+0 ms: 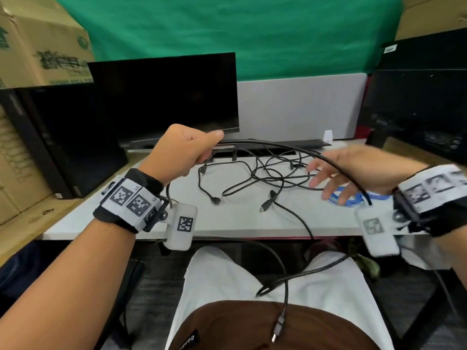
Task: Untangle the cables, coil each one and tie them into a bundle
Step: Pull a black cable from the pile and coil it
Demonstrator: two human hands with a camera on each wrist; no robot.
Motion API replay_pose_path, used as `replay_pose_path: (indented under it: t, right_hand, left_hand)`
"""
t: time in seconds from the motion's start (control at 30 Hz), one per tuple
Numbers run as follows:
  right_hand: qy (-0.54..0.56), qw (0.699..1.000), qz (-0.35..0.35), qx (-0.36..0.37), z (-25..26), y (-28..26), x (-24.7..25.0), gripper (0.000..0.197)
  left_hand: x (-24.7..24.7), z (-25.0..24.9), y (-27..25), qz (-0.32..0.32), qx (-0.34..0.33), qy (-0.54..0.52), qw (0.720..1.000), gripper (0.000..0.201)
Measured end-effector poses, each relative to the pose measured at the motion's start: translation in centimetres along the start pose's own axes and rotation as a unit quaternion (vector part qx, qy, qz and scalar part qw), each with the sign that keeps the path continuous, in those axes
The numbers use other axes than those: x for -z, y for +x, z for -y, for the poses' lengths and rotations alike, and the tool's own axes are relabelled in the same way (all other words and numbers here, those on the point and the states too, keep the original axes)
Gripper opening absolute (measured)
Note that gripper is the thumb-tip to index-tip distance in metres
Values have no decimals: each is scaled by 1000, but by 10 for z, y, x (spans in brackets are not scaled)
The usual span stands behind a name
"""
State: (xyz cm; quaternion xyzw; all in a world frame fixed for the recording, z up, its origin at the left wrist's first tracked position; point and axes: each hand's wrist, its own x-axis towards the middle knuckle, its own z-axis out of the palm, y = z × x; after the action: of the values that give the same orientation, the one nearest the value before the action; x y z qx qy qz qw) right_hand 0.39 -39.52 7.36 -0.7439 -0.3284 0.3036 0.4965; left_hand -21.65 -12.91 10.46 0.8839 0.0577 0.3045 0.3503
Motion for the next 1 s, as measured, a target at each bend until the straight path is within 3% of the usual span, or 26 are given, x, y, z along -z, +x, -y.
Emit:
replay_pose_path:
  t: [0.07,0.17,0.27,0.37,0.53,0.6,0.73,0.83,0.93,1.0]
  right_hand:
    - [-95,993,-14,-71,-27,16,-18,26]
    - [-233,968,24,-95,-63,36,-35,27]
    - [-266,962,39,-57,-83,45,-47,49]
    - [-285,959,3,-4,-93,49,-68,34]
    - [-422,902,-82,24,-104,51,-96,20]
    - [-404,911,-80,37,-97,51,-92,13]
    - [-233,970,-53,40,-62,37,-62,13]
    - [-231,954,-110,154,-24,16,-47,19]
    - [-256,936,-76,231,16,-11,-44,21]
    - [-263,927,-39,264,35,-28,-50,23]
  left_hand:
    - [-2,11,1,-3,27,-22,999,57]
    - [-11,28,2,30,64,3,997,56]
    - [-19,39,2,61,76,24,995,56]
    - [-24,42,2,63,85,14,994,53]
    - [-31,41,0,75,63,8,995,51]
    - [-32,42,-1,74,48,27,996,50]
    - [-41,44,-2,121,34,110,986,37]
    - [-55,38,-6,181,23,202,962,9]
    - [-61,20,-7,159,-35,216,963,53]
    - [-60,0,-9,145,-97,185,967,64]
